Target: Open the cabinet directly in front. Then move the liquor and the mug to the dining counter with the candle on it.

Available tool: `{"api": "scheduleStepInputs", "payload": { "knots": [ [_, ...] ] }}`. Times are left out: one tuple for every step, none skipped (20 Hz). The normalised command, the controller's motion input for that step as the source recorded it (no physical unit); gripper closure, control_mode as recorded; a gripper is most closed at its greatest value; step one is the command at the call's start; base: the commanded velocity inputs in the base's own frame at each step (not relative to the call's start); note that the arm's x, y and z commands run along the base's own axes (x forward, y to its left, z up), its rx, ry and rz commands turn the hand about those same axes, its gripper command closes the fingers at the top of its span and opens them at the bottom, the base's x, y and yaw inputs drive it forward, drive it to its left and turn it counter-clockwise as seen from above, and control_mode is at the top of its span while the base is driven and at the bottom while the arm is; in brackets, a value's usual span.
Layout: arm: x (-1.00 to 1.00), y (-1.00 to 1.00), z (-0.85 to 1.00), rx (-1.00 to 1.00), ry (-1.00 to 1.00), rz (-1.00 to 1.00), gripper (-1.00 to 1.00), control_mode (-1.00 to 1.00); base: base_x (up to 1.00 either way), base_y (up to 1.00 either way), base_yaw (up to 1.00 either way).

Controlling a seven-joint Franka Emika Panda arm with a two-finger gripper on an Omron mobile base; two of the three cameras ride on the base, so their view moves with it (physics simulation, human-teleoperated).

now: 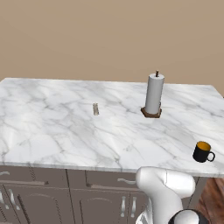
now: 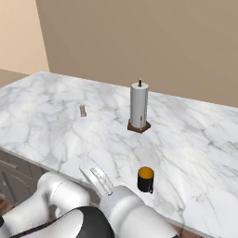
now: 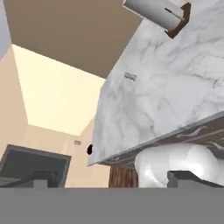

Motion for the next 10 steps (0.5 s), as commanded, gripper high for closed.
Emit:
{"api": "scheduleStepInputs", "payload": {
  "knots": [
    [0.01,0.22,0.56,-0.54,-0.13,-0.15,-1.0,-1.0,0.0,0.0,0.0],
    [0.0,0.25,0.57,-0.55,-0.15,-0.16,-1.0,-1.0,0.0,0.0,0.0],
    [0.0,0.24,0.56,-0.55,-0.14,-0.16,-1.0,-1.0,0.0,0.0,0.0],
    [0.0,0.22,0.51,-0.57,-0.12,-0.16,-1.0,-1.0,0.0,0.0,0.0],
    [0.01,0.21,0.51,-0.56,-0.11,-0.16,-1.0,-1.0,0.0,0.0,0.0],
    [0.02,0.19,0.45,-0.56,-0.08,-0.16,-1.0,-1.0,0.0,0.0,0.0],
    [0.02,0.15,0.42,-0.55,-0.06,-0.15,-1.0,-1.0,0.0,0.0,0.0],
    [0.02,0.06,0.34,-0.49,-0.01,-0.15,-1.0,-1.0,0.0,0.0,0.0],
    [0.0,0.06,0.29,-0.48,-0.02,-0.13,-1.0,-1.0,0.0,0.0,0.0],
    [0.0,0.03,0.29,-0.46,-0.05,-0.13,-1.0,-1.0,0.0,0.0,0.0]
  ]
}}
